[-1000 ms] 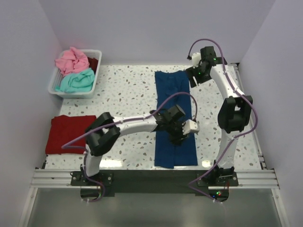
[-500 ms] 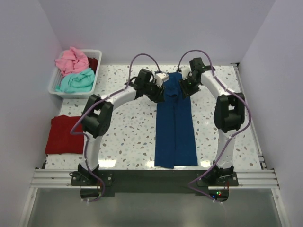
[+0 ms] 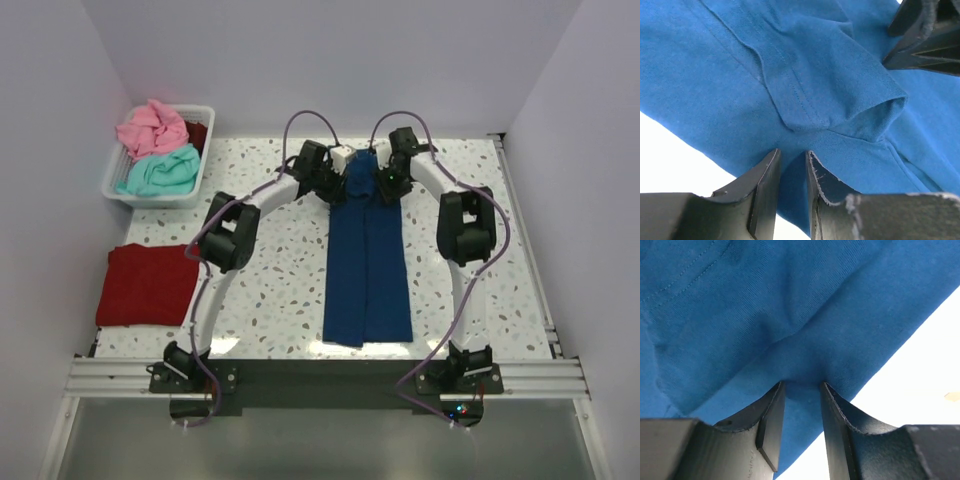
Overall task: Fold and stack the t-shirts
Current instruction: Fold the tshirt
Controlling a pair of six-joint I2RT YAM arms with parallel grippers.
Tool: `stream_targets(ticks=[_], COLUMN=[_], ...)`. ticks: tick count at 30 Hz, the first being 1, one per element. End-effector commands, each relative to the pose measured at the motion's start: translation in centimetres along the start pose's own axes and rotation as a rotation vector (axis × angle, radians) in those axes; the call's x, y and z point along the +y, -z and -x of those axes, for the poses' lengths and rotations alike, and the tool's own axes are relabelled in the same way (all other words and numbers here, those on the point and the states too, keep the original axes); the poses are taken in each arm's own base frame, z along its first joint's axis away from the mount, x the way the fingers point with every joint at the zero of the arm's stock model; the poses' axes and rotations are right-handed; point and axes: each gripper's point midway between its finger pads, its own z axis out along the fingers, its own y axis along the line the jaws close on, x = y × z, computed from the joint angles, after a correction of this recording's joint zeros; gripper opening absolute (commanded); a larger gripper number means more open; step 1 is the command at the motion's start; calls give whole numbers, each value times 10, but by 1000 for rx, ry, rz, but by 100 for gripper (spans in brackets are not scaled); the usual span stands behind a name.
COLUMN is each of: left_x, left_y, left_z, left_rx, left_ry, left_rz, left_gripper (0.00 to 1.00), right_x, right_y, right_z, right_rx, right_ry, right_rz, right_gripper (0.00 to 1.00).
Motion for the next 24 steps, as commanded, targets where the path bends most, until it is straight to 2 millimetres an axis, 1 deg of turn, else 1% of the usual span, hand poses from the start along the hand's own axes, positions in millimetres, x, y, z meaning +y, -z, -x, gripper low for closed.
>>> stream_targets(ticks=[1,2,4,5,6,7,8,9,10,11,12,13,14,15,16,17,18,19,20,21,22,23,24], left_x=[47,53,57,57,57,56,51,47,37,30,23,10,4,-1,-5,-18,-23,-36,-41,-46,-58,-61,-63], left_y=[-6,-8,-10,-10,-10,-9,-4,0,15,26,38,64,78,92,97,129,141,162,171,178,194,199,204], left_z=[-18,-14,-10,-5,-1,6,15,25,41,52,68,79,87,100,81,103,107,107,105,97,96,93,90], left_rx=[65,55,36,24,13,-6,-26,-48,-81,-111,-162,-196,-228,-282,-260,-325,-345,-364,-363,-339,-343,-336,-330], left_ry=[-3,-4,-25,-36,-46,-54,-64,-84,-104,-124,-174,-208,-241,-310,-323,-381,-433,-464,-491,-527,-549,-547,-506], left_rz=[101,102,102,103,103,90,74,60,38,27,13,10,14,24,15,30,38,29,21,9,-14,-14,-14], left_gripper=[31,31,31,32,34,36,39,45,47,50,55,59,62,70,78,84,96,99,100,100,100,100,100], right_x=[-20,-20,-21,-21,-19,-19,-19,-18,-12,-11,-8,-1,4,6,11,18,22,25,30,35,37,43,55], right_y=[-23,-24,-24,-20,-19,-17,-9,-2,16,30,43,79,89,109,124,156,170,183,211,223,235,249,258], right_z=[15,17,26,37,38,41,52,55,66,73,76,90,86,93,95,97,98,99,98,98,97,89,88], right_rx=[-24,-27,-45,-70,-67,-73,-102,-107,-144,-170,-187,-258,-265,-311,-342,-396,-424,-449,-495,-527,-553,-579,-616], right_ry=[-16,-16,-22,-20,-20,-23,-19,-21,-11,-5,4,25,36,55,83,112,131,159,183,209,231,252,294], right_rz=[-81,-83,-75,-70,-62,-56,-58,-49,-29,-19,-7,15,27,27,33,40,49,49,43,50,45,53,93], right_gripper=[40,40,42,43,43,47,49,52,55,56,58,64,68,71,75,77,78,79,84,89,93,96,97])
